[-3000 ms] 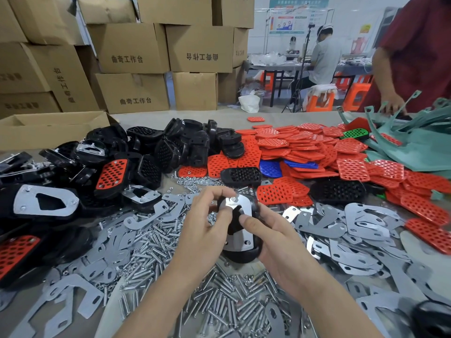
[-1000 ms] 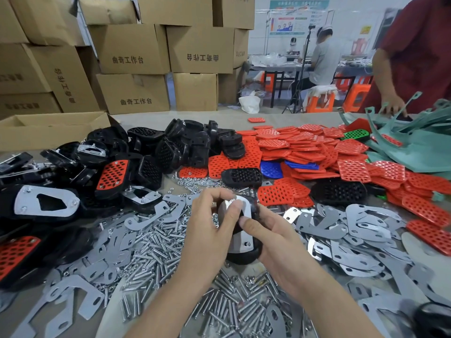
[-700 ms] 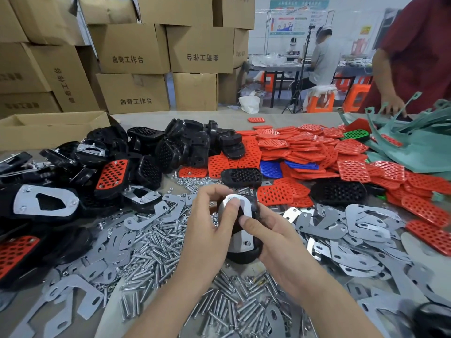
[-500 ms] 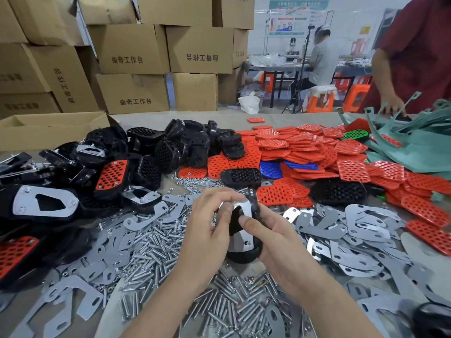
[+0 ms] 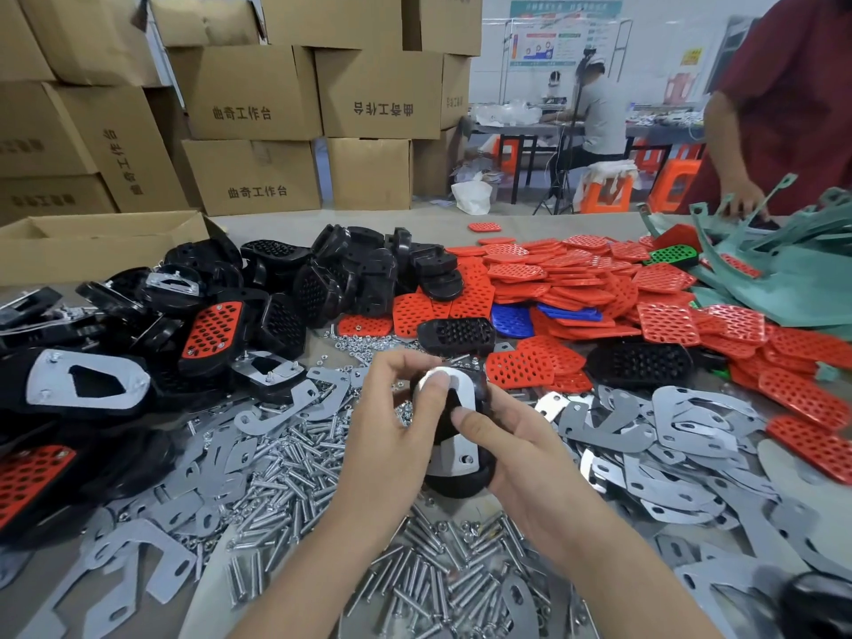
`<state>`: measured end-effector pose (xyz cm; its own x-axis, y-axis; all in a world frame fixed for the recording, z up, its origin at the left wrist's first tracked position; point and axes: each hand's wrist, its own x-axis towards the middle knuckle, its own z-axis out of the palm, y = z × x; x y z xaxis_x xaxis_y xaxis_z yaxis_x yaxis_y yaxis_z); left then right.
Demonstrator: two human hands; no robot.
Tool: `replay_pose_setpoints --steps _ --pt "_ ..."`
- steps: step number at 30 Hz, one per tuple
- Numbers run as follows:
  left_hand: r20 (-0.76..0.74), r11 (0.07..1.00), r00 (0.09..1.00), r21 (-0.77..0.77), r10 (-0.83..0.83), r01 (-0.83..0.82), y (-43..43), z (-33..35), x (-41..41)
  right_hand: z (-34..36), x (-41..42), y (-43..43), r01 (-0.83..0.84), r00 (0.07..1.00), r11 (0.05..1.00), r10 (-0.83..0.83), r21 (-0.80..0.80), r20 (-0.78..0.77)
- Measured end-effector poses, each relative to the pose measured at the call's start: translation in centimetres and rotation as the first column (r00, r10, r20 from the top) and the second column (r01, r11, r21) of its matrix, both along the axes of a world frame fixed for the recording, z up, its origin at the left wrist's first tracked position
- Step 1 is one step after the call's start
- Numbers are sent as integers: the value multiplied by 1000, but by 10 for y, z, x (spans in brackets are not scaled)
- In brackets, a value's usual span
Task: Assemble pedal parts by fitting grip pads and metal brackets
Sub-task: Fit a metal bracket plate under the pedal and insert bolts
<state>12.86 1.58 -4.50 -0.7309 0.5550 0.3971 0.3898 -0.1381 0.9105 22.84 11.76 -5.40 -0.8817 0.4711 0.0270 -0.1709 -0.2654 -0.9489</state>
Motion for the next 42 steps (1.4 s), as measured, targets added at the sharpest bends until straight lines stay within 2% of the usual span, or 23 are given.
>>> replay_pose_setpoints --steps 3,6,7,9,11,14,17,18,22,24,29,32,34,40,42 --pt "-61 999 998 -47 20 -23 0 -1 -4 0 -1 0 5 1000 1000 -5 -3 9" --pt "-212 997 977 -78 13 -30 -1 -1 -2 0 -1 0 9 1000 1000 -9 4 4" --pt "-191 997 981 -70 13 -26 -1 -1 -1 0 0 0 5 1000 1000 -5 3 2" --pt "-49 1000 999 -26 1 -3 0 -2 0 1 0 0 0 1000 1000 0 1 2" --pt "-31 1000 999 -15 21 -21 1 -2 -2 1 0 0 6 1000 1000 -6 1 9" --pt "-100 997 994 -57 42 -48 1 -4 -5 1 0 -1 27 1000 1000 -27 5 16" --pt "-263 994 964 -87 45 -71 0 -4 -3 1 -1 -2 36 999 999 -36 14 13" --pt "-271 993 962 -91 43 -70 0 -4 -2 1 -1 -1 33 999 999 -33 13 12" --pt "-70 999 997 -39 22 -25 0 -4 -2 2 0 -2 9 1000 1000 -9 -8 7" --pt "-101 998 994 -47 32 -37 1 -4 -5 1 0 -2 17 1000 1000 -16 -9 10" --pt "-297 995 954 -83 35 -62 1 -5 -3 0 -1 -1 41 999 999 -42 12 11" --pt "-127 999 992 -37 29 -34 1 -7 -2 1 0 -1 13 1000 1000 -13 -4 3" --pt "-96 998 995 -38 39 -43 1 -7 -5 1 0 -1 9 1000 1000 -9 -3 0" --pt "-350 992 934 -77 70 -103 2 -7 -6 -1 0 -1 35 999 999 -35 38 13" --pt "-337 993 939 -75 65 -96 2 -8 -4 -1 0 0 21 1000 999 -21 46 3"
